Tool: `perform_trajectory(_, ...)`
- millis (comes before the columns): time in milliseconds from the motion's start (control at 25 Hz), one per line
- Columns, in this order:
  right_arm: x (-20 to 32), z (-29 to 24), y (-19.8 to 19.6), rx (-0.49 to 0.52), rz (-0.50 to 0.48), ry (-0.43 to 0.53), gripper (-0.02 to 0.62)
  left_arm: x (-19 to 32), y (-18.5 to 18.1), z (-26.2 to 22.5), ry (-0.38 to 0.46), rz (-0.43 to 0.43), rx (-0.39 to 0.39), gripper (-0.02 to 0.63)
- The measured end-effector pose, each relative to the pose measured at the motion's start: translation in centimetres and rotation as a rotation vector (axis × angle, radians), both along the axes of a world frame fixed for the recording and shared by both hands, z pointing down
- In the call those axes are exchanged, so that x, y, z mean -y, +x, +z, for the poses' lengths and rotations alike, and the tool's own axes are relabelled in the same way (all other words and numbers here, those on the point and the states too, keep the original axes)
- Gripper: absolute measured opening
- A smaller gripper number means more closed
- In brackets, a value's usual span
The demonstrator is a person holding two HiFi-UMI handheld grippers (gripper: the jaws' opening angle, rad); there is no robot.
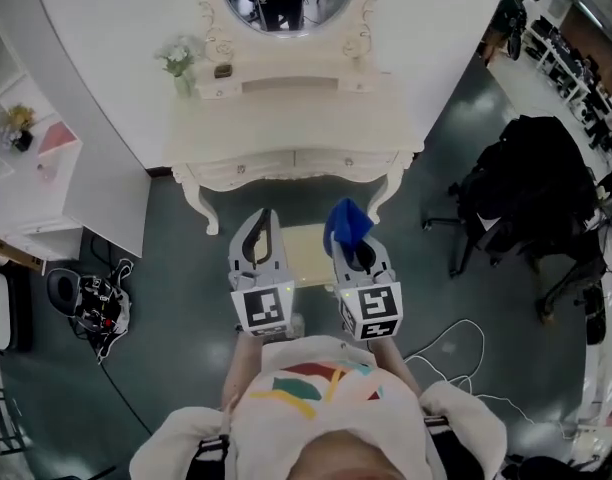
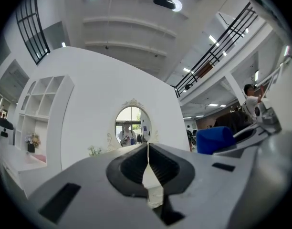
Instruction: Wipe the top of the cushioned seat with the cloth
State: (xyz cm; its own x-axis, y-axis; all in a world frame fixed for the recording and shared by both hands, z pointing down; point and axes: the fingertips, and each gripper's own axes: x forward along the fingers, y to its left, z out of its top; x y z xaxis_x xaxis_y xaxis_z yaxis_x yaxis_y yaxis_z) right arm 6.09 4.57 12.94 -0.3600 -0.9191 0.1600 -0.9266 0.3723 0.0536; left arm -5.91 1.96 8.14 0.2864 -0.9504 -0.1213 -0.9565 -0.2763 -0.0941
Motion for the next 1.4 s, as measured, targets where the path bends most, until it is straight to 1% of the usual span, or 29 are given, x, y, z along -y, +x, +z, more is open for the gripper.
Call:
perform_trajectory(120, 2.4, -0.1, -0.6, 0.015, 0.016, 0.020, 0.040, 2.6, -0.9, 0.2, 0.040, -0.008, 0.023, 0.009)
perform_trajectory(160, 3.0, -0.2, -0.8, 0.019, 0.019, 0.026, 0.040, 3.0, -1.2, 0.2, 0.038, -0.009, 0.027, 0.009)
perform_trajectory(280, 4.8, -0.4, -1.3, 0.046, 0.027, 0.035, 0.040, 4.1, -1.8, 0.5, -0.015, -0.012, 0.040, 0.009)
perform_trajectory(360, 5.8, -0.4, -1.6, 0.060, 0.025, 0.035, 0.040, 4.8, -2.2, 0.8, -0.025, -0.024, 0.051, 0.009)
perform_trajectory(560, 6.9, -0.1, -2.8, 0.014, -0.039, 0.045, 0.040, 5.4, -3.2, 1.5, -0.023, -0.057, 0.042, 0.009)
perform_trajectory(720, 7.5, 0.0, -3.4, 0.022, -0.077, 0.037, 0.040, 5.8, -4.0, 2.1, -0.023, -0.099, 0.054, 0.009)
perform_trajectory(880, 8.4, 0.3, -3.1, -0.004, -0.086, 0.036, 0.040, 6.6, -3.9, 1.8, -0.090, -0.109, 0.023, 0.009)
perform_trajectory(1000, 8.8, 0.8, -3.5, -0.006, -0.097, 0.027, 0.040, 7.7, -3.9, 1.9, -0.092, -0.106, 0.004, 0.009)
perform_trajectory(1160, 9.9, 2.4, -3.4, -0.020, -0.104, 0.003, 0.040, 9.5, -3.0, 2.8, -0.101, -0.075, -0.013, 0.009)
perform_trajectory(1320, 12.5, 3.9, -3.4, 0.020, -0.099, -0.020, 0.040, 11.8, -2.9, 5.7, -0.147, -0.063, 0.000, 0.009)
perform_trajectory(1400, 14.2, 4.9, -3.4, 0.014, -0.090, -0.029, 0.040, 13.3, -3.2, 7.5, -0.166, -0.064, -0.003, 0.009)
